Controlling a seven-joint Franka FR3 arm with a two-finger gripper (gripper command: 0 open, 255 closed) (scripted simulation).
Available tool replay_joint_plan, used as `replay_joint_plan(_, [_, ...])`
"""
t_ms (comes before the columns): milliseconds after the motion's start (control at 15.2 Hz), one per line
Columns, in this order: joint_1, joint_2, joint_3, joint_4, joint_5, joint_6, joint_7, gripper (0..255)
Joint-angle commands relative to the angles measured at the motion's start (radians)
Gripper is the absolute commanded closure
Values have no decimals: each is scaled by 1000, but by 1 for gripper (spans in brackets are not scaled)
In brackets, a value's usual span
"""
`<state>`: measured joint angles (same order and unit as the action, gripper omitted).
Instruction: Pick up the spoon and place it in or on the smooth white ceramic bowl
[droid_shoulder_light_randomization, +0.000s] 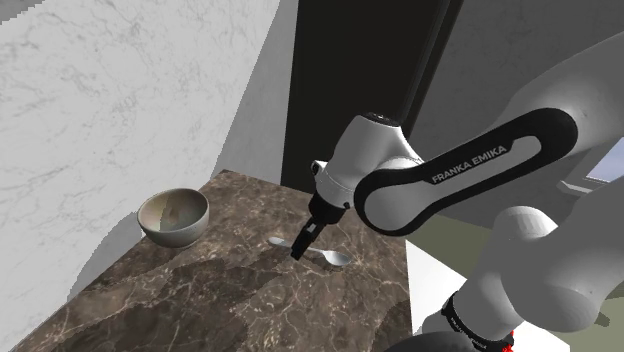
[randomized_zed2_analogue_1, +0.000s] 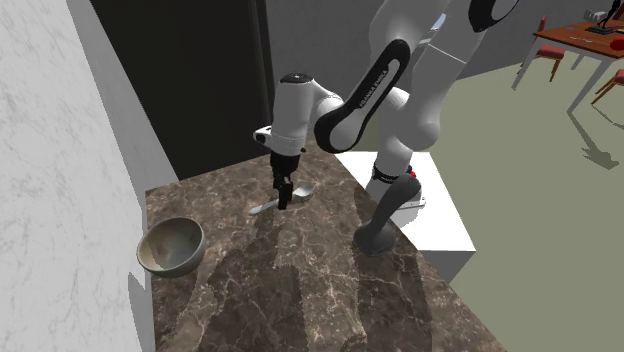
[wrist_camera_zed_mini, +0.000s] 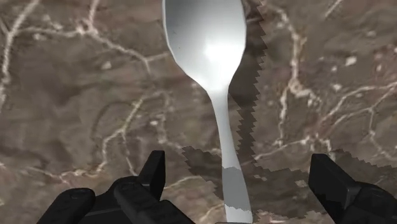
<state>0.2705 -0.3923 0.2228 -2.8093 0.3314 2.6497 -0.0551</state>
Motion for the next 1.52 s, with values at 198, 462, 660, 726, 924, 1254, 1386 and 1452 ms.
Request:
replay_joint_plan(198, [0,15,1,2,1,14,-1,0])
replay_joint_plan(462, [0,15,1,2,1,14,-1,255])
replay_joint_plan(660, [0,15,1,2,1,14,-1,255])
replay_joint_plan(726, [0,15,1,2,1,14,-1,255])
replay_joint_plan(924, [0,15,1,2,1,14,-1,255])
replay_joint_plan(1254, [-6,-26,0,17,-10,-42,9,255])
replay_joint_plan(1386, [-10,-51,-2,28,-18,-79,15,255])
replay_joint_plan(1452, [-11,-63,-2,35,-21,-97,18,255])
